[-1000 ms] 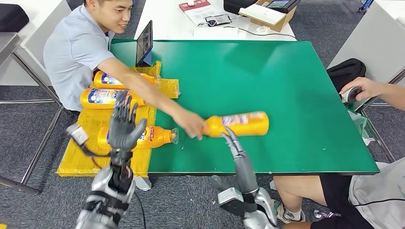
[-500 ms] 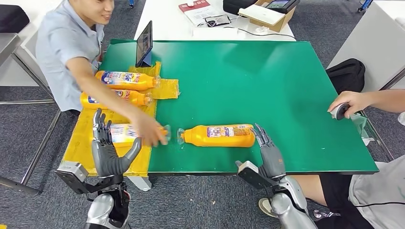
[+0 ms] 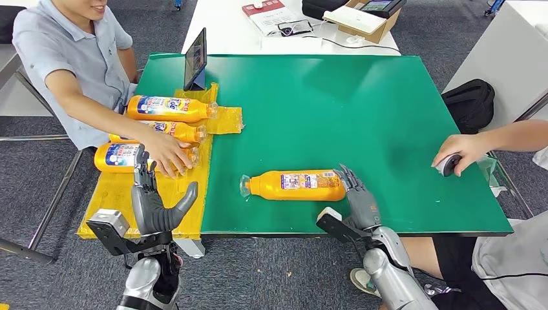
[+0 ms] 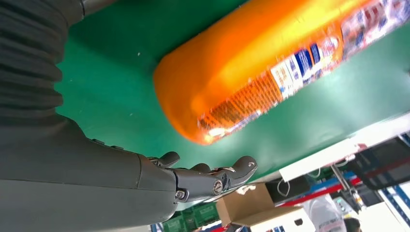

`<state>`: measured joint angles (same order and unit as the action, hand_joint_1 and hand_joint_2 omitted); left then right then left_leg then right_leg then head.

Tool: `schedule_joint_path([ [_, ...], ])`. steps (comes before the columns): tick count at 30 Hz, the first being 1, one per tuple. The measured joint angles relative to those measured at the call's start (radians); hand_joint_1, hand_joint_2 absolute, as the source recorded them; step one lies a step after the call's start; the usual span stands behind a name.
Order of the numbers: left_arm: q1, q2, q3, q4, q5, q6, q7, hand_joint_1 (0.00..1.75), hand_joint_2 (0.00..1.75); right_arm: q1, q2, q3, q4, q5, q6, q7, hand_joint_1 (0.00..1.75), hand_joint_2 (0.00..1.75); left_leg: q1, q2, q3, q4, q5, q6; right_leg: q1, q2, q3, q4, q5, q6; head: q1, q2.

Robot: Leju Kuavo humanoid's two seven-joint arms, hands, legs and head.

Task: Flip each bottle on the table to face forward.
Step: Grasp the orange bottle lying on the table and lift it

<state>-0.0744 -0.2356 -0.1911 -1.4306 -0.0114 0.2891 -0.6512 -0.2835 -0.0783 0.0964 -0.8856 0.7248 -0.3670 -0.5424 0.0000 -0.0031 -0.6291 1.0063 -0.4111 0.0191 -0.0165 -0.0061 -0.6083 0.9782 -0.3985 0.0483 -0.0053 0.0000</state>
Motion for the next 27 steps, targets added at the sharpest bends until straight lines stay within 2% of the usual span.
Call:
schedule_joint_path([
  [6, -0.024, 0.0, -0.003, 0.037, 0.004, 0.003, 0.012, 0.0, 1.75, -0.055, 0.007, 0.025, 0.085, 0.025, -0.008, 0.01, 0.0, 1.75, 0.0, 0.0, 0.0, 0.0, 0.0, 0.0, 0.0, 0.0, 0.0, 0.0, 0.0, 0.0, 0.0, 0.0],
  [13, -0.059, 0.0, -0.023, 0.087, -0.01, 0.013, 0.004, 0.0, 1.75, -0.166, 0.045, 0.06, 0.219, 0.045, -0.033, 0.02, 0.0, 1.75, 0.0, 0.0, 0.0, 0.0, 0.0, 0.0, 0.0, 0.0, 0.0, 0.0, 0.0, 0.0, 0.0, 0.0],
  [27, -0.078, 0.0, -0.028, 0.127, -0.007, 0.003, -0.005, 0.0, 1.75, -0.224, 0.075, 0.111, 0.319, 0.083, -0.038, 0.025, 0.0, 1.75, 0.0, 0.0, 0.0, 0.0, 0.0, 0.0, 0.0, 0.0, 0.0, 0.0, 0.0, 0.0, 0.0, 0.0],
])
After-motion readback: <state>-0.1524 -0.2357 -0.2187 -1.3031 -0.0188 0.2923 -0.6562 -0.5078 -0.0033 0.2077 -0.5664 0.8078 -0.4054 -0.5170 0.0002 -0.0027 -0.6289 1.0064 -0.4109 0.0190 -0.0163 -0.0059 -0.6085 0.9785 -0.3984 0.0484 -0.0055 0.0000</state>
